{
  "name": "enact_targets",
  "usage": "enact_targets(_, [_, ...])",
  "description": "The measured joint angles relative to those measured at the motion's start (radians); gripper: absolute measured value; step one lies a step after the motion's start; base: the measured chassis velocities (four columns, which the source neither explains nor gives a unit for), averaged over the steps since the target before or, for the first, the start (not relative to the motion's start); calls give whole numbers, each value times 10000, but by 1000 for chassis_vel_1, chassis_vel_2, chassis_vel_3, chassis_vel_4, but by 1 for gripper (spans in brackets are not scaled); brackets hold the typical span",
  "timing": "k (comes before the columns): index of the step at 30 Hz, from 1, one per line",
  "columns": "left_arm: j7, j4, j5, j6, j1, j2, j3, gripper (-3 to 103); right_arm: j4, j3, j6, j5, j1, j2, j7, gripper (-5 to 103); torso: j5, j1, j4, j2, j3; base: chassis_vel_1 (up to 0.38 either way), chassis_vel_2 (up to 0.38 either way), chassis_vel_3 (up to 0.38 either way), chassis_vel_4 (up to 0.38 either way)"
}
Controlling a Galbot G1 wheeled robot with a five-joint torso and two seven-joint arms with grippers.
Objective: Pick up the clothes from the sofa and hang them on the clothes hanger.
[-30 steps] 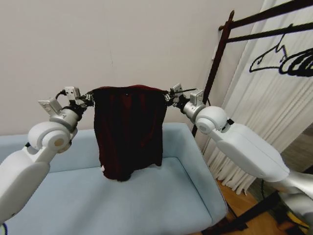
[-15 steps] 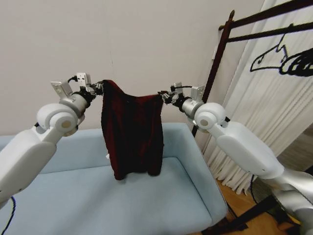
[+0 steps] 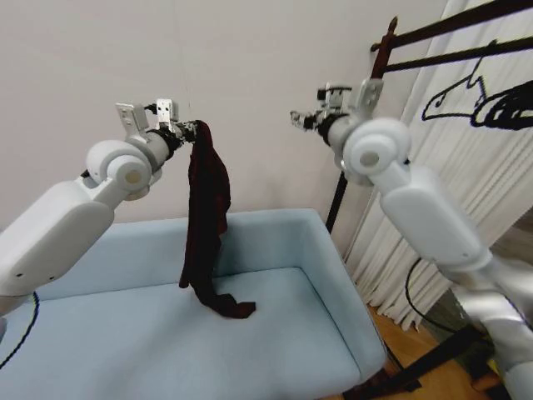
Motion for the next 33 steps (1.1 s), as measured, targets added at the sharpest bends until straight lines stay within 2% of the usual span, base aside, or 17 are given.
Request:
enact_targets(1, [0,0,0,0,0,0,0,0,0,0,0,0,0,0,0,94,0,0,0,0,0,0,0,0,0])
enact_targets(3, [5,-151,6,0,204,109,-178,0,-523,-457,176,233,702,227,625,99,0,-1,-4,0,0,0,0,0,0])
enact_targets(4, [12,-336,7,0,497,222,-475,0,-1010,-855,355,618,1319,382,1274,100,3,-1,-2,0,0,0,0,0,0])
enact_targets(7, [43,-685,7,0,1090,440,-1019,0,-1793,-1598,805,1463,2379,585,2594,100,1,-2,-4,0,0,0,0,0,0])
enact_targets(8, [43,-685,7,0,1090,440,-1019,0,-1793,-1598,805,1463,2379,585,2594,100,1,-2,-4,0,0,0,0,0,0])
enact_targets(9, [130,-898,12,-7,1516,621,-1378,0,-2236,-2130,1126,2068,3104,687,3440,100,3,0,-6,1,-1,0,0,0,0])
enact_targets(11, [264,-1128,29,-40,2106,855,-1873,0,-2829,-2742,1452,2745,3948,813,4296,100,-2,-2,-4,0,-2,0,0,0,0])
enact_targets(16, [491,-1555,29,-212,3131,1328,-2874,0,-4063,-3614,1889,3647,4861,852,5444,100,3,-3,-4,1,-2,0,0,0,0])
enact_targets(20, [601,-1799,5,-390,3740,1730,-3413,0,-4716,-4039,2189,4014,5042,651,5754,100,2,-3,-2,1,-2,0,0,0,0])
enact_targets(24, [609,-1955,-89,-517,3933,1974,-3635,0,-5544,-4346,2054,3882,4974,256,5756,100,6,-2,-4,1,-2,0,0,0,0])
enact_targets(27, [609,-2025,-190,-538,3912,2040,-3672,0,-5777,-4593,1851,3727,4856,-250,5664,100,11,-2,-9,0,-1,0,0,0,0])
enact_targets(33, [473,-2138,-189,-536,4045,1886,-3635,0,-6289,-4755,1714,3217,4620,-802,5299,100,8,-2,-7,0,-2,0,0,0,0])
